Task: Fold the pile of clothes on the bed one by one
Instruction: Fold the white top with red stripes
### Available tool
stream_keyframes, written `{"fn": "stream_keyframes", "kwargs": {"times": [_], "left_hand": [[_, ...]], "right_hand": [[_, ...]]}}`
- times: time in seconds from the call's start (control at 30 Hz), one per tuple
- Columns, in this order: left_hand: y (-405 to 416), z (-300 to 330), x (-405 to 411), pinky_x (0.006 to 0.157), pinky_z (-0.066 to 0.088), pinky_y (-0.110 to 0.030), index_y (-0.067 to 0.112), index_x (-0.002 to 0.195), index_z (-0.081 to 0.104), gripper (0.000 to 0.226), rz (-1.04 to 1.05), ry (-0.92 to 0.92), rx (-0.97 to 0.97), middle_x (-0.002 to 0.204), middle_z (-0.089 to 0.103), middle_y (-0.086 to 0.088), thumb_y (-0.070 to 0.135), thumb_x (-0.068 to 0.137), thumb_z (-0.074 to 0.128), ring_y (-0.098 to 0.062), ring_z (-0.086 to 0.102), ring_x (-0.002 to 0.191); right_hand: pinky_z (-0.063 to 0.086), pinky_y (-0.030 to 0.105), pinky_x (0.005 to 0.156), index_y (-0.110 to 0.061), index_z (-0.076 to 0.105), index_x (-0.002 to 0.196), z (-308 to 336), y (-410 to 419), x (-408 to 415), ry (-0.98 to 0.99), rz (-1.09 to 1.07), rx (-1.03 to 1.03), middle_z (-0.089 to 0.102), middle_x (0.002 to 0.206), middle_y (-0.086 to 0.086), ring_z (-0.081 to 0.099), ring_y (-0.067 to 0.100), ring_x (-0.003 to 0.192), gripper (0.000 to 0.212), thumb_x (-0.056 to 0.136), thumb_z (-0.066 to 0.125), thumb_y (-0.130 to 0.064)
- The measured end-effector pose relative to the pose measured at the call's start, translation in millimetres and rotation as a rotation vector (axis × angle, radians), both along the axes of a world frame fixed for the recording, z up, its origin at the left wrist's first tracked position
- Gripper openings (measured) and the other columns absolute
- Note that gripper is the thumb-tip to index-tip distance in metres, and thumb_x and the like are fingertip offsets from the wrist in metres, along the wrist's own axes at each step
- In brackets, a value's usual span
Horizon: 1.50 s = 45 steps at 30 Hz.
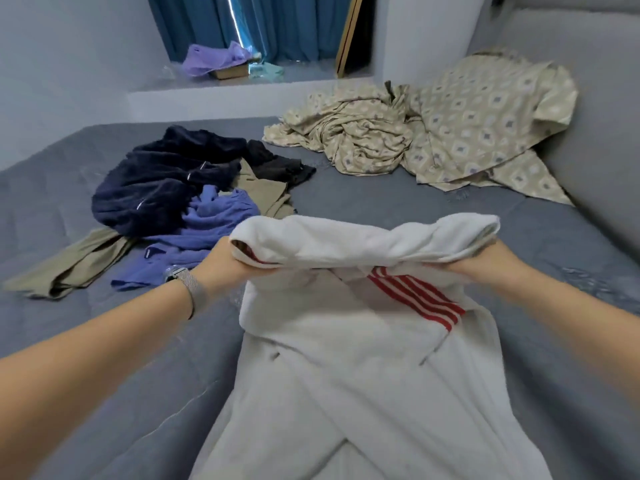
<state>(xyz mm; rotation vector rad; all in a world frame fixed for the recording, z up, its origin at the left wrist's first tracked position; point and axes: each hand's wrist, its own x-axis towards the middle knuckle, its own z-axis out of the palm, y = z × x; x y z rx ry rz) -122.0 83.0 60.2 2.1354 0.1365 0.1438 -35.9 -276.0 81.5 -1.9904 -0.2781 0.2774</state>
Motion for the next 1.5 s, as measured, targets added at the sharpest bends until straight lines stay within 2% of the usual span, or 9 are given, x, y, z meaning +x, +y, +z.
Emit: {"fn": "stream_keyframes", "kwargs": {"times": [0.13, 0.23, 0.4, 0.57, 0.7, 0.87, 0.97, 1.07, 1.5], "left_hand": [[-20.7, 14.1, -100.7, 0.080, 0.043, -0.006, 0.034, 0.101, 0.064, 0.042, -0.156, -0.078, 0.334, 0.088, 0.060, 0.043, 0.051, 0.063, 0.059, 0.021, 0.054, 0.094], [-37.6, -19.9, -164.8, 0.079, 0.047, -0.019, 0.028, 0.088, 0.068, 0.018, -0.202, -0.142, 0.378, 0.088, 0.067, 0.015, 0.036, 0.074, 0.061, -0.001, 0.062, 0.087], [-57.0, -59.4, -238.5, 0.081, 0.043, -0.036, 0.015, 0.072, 0.059, 0.015, -0.222, 0.144, 0.394, 0.085, 0.064, 0.004, 0.030, 0.072, 0.062, -0.013, 0.057, 0.081], [-36.0, -88.9, -265.0, 0.072, 0.041, -0.019, 0.032, 0.077, 0.052, 0.014, -0.355, 0.210, 0.731, 0.094, 0.058, 0.020, 0.031, 0.066, 0.061, -0.004, 0.058, 0.086], [-40.9, -86.3, -277.2, 0.086, 0.039, -0.019, 0.037, 0.080, 0.060, 0.021, -0.131, 0.240, 0.541, 0.105, 0.059, 0.021, 0.020, 0.078, 0.048, -0.003, 0.052, 0.104], [-47.9, -79.9, -261.0, 0.080, 0.046, -0.030, 0.018, 0.099, 0.064, 0.013, 0.398, 0.094, 0.108, 0.092, 0.065, 0.003, 0.017, 0.086, 0.066, -0.016, 0.060, 0.086], [-47.5, -86.0, -243.8, 0.075, 0.049, -0.033, 0.019, 0.078, 0.063, 0.038, 0.347, 0.349, -0.073, 0.077, 0.066, 0.006, 0.057, 0.079, 0.065, -0.016, 0.060, 0.073], [-57.6, -91.4, -228.3, 0.057, 0.029, -0.030, 0.018, 0.058, 0.040, 0.048, 0.338, 0.474, -0.194, 0.058, 0.039, -0.002, 0.050, 0.087, 0.059, -0.018, 0.038, 0.055], [-37.9, -101.4, -195.9, 0.069, 0.041, -0.040, 0.004, 0.076, 0.051, 0.029, 0.713, 0.063, -0.143, 0.072, 0.049, -0.009, 0.027, 0.094, 0.053, -0.031, 0.049, 0.071]], "right_hand": [[0.039, -0.003, 0.065, -0.006, 0.067, 0.094, -1.9, -37.7, -91.5, -0.087, 0.128, -0.160, 0.063, 0.086, -0.008, 0.061, -0.018, 0.079, 0.025, 0.073, 0.078, -0.016], [0.042, 0.004, 0.079, -0.047, 0.067, 0.104, -31.8, -58.1, -151.0, -0.191, 0.186, -0.288, 0.064, 0.104, -0.031, 0.061, -0.009, 0.102, 0.032, 0.073, 0.073, -0.042], [0.040, 0.030, 0.088, -0.029, 0.059, 0.072, -84.4, -60.0, -205.6, -0.228, 0.266, -0.800, 0.053, 0.079, -0.015, 0.058, 0.011, 0.100, 0.013, 0.080, 0.058, -0.019], [0.032, 0.020, 0.077, -0.048, 0.041, 0.077, -114.1, -83.5, -250.2, -0.368, 0.320, -0.794, 0.035, 0.080, -0.026, 0.044, -0.007, 0.084, 0.049, 0.048, 0.070, -0.022], [0.035, 0.019, 0.077, -0.043, 0.050, 0.065, -96.6, -68.7, -261.1, -0.339, 0.055, -0.744, 0.054, 0.080, -0.016, 0.055, 0.010, 0.087, 0.038, 0.074, 0.057, -0.007], [0.042, 0.035, 0.082, -0.015, 0.067, 0.105, -95.5, -67.7, -255.2, -0.175, -0.577, -0.268, 0.066, 0.105, 0.008, 0.058, 0.029, 0.098, 0.022, 0.086, 0.059, -0.006], [0.040, 0.035, 0.085, -0.005, 0.055, 0.125, -99.1, -59.3, -243.5, 0.062, -0.550, -0.322, 0.059, 0.118, 0.015, 0.055, 0.033, 0.109, 0.046, 0.091, 0.060, -0.035], [0.042, 0.035, 0.089, -0.005, 0.054, 0.126, -109.0, -51.7, -232.5, 0.134, -0.473, -0.379, 0.061, 0.120, 0.012, 0.056, 0.033, 0.111, 0.051, 0.093, 0.054, -0.044], [0.032, 0.025, 0.072, -0.005, 0.065, 0.107, -114.6, -53.1, -215.5, -0.138, -0.632, -0.316, 0.065, 0.102, 0.014, 0.058, 0.031, 0.094, 0.020, 0.093, 0.058, -0.018]]}}
